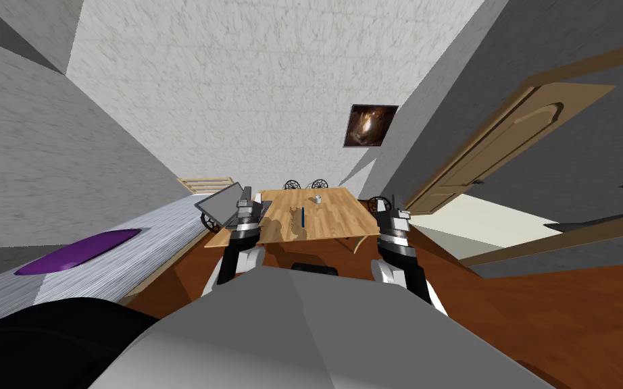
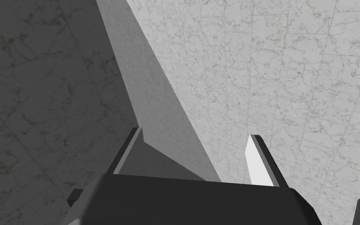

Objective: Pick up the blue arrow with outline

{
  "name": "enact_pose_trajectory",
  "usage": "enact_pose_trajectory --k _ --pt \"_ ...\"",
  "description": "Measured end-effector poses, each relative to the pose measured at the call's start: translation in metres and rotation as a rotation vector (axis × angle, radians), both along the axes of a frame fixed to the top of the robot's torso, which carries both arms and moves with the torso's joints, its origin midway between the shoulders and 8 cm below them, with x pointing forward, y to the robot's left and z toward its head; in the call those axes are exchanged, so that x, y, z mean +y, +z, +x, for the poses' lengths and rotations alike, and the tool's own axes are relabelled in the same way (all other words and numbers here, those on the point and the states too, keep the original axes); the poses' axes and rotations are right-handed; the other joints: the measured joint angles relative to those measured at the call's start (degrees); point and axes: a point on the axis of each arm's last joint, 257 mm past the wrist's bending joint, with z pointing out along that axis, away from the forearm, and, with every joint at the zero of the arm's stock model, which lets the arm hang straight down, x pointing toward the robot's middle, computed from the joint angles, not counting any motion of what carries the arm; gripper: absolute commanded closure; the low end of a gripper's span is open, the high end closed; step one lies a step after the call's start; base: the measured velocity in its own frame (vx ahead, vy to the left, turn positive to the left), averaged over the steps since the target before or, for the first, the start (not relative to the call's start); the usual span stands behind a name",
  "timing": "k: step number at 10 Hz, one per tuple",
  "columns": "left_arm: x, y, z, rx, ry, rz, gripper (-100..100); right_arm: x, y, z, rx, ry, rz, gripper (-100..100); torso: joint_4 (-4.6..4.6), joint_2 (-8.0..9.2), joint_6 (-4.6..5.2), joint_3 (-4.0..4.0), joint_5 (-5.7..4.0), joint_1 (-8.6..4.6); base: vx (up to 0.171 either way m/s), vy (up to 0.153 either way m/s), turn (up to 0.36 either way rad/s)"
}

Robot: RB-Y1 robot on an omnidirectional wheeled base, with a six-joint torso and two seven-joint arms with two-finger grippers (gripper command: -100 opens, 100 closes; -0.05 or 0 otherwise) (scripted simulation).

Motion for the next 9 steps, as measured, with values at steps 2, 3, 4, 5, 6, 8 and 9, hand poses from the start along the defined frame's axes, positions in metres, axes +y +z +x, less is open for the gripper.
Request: enact_pose_trajectory --k 2,3,4,5,6,8,9 --pt "-0.005 -0.007 0.01 0.034 -0.019 0.025 -100 0.0 0.0 0.0 0.0 0.0 0.0 0 0.03 0.14 0.01 0.08 0.03 0.13 -0.052 0.042 -0.116" --pt "-0.007 -0.012 0.017 0.055 -0.028 0.038 -100 0.0 0.0 0.0 0.0 0.0 0.0 0 0.04 0.19 0.01 0.11 0.04 0.19 -0.067 0.055 -0.142" --pt "-0.008 -0.019 0.023 0.082 -0.036 0.051 -100 0.0 0.0 0.0 0.0 0.0 0.0 0 0.05 0.24 0.01 0.14 0.05 0.23 -0.073 0.058 -0.14" --pt "-0.009 -0.028 0.03 0.11 -0.046 0.065 -100 0.0 0.0 0.0 0.0 0.0 0.0 0 0.06 0.26 0.01 0.15 0.06 0.25 -0.083 0.056 -0.237" --pt "-0.011 -0.034 0.039 0.138 -0.055 0.08 -100 0.0 0.0 0.0 0.0 0.0 0.0 0 0.06 0.29 0.03 0.17 0.05 0.24 -0.075 0.051 -0.232" --pt "-0.014 -0.051 0.054 0.193 -0.067 0.106 -100 0.0 0.0 0.0 0.0 0.0 0.0 0 0.04 0.17 -0.02 0.1 0.04 0.16 -0.04 0.023 -0.085" --pt "-0.017 -0.057 0.063 0.22 -0.075 0.118 -100 0.0 0.0 0.0 0.0 0.0 0.0 0 0.03 0.13 0.02 0.08 0.03 0.11 -0.055 0.025 -0.241"
